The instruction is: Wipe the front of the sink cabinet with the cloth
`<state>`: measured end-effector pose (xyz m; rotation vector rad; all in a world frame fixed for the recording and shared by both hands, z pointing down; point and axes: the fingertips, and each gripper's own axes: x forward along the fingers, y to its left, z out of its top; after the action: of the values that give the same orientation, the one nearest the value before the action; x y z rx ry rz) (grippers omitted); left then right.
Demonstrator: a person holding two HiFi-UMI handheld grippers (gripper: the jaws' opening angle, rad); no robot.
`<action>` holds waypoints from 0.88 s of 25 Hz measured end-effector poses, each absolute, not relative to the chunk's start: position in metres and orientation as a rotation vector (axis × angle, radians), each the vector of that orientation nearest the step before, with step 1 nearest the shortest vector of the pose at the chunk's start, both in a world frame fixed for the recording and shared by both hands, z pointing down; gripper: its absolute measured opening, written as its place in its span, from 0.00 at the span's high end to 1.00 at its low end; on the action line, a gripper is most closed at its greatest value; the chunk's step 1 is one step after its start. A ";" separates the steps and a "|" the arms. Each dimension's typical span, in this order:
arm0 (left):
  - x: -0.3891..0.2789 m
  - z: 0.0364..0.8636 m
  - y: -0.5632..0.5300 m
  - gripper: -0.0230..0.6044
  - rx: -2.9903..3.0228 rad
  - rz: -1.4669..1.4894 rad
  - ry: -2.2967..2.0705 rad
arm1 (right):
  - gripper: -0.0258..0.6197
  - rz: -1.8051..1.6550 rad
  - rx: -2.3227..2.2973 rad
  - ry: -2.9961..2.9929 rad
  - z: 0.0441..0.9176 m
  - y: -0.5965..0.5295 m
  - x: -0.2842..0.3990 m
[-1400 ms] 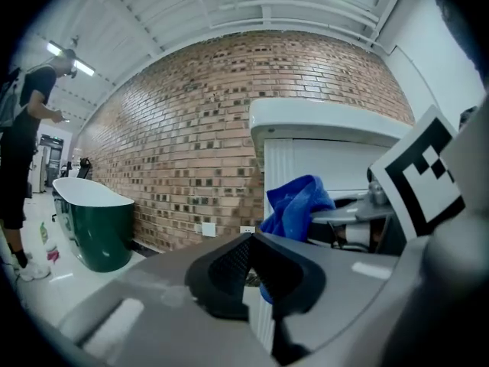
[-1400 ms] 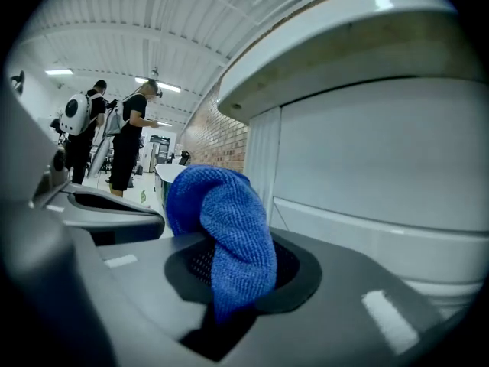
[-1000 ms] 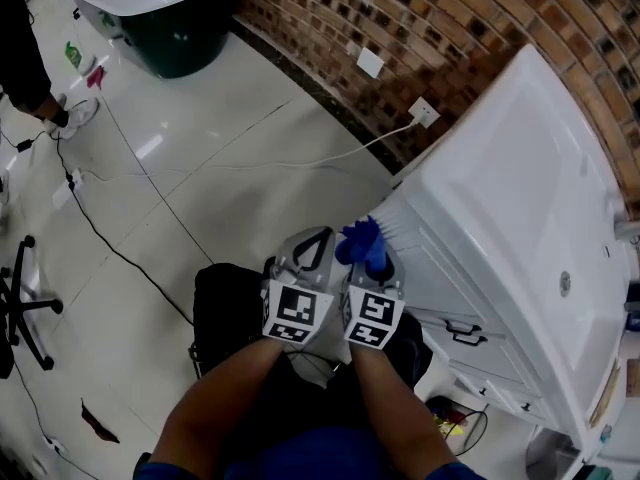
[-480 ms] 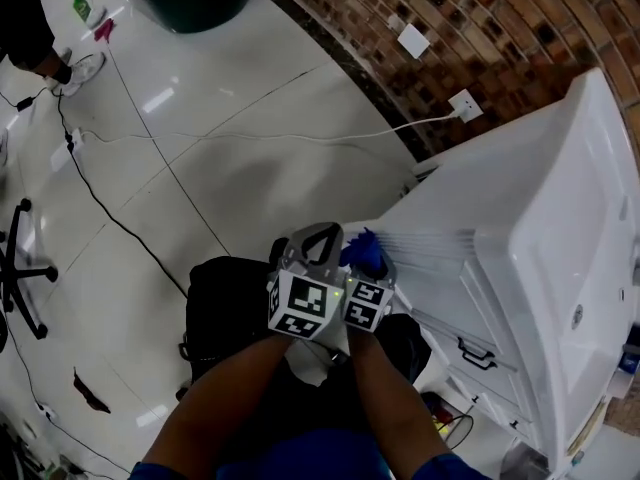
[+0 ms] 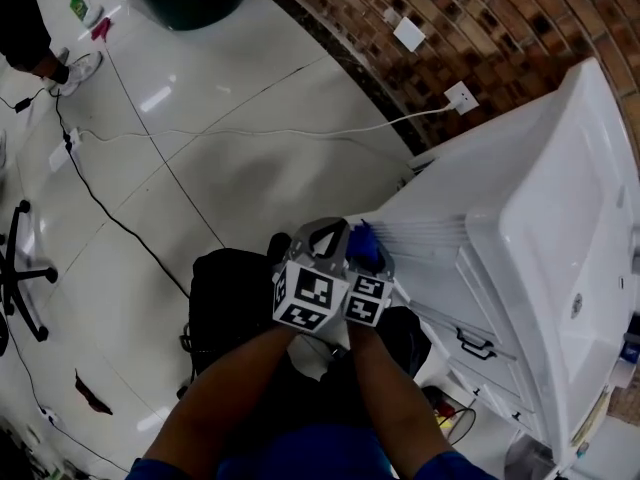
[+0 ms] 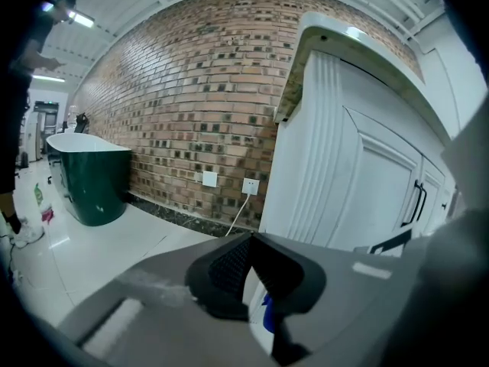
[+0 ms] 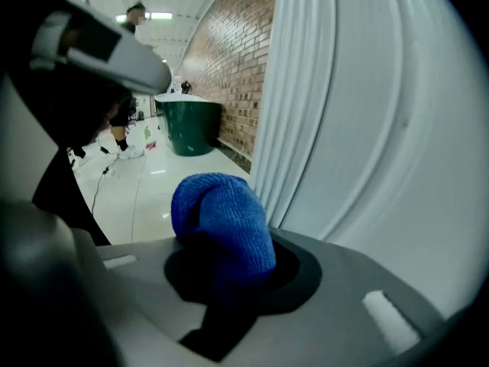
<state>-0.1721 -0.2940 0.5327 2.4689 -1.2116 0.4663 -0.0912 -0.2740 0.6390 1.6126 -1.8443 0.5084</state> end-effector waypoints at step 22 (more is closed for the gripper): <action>-0.091 0.439 -0.209 0.97 2.905 0.150 -1.061 | 0.84 0.047 2.079 -2.136 0.374 -0.234 -0.041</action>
<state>-0.0913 -0.2087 0.4388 2.9052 -1.0607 0.1499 -0.0412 -0.2338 0.3741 2.0793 -2.1360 0.0469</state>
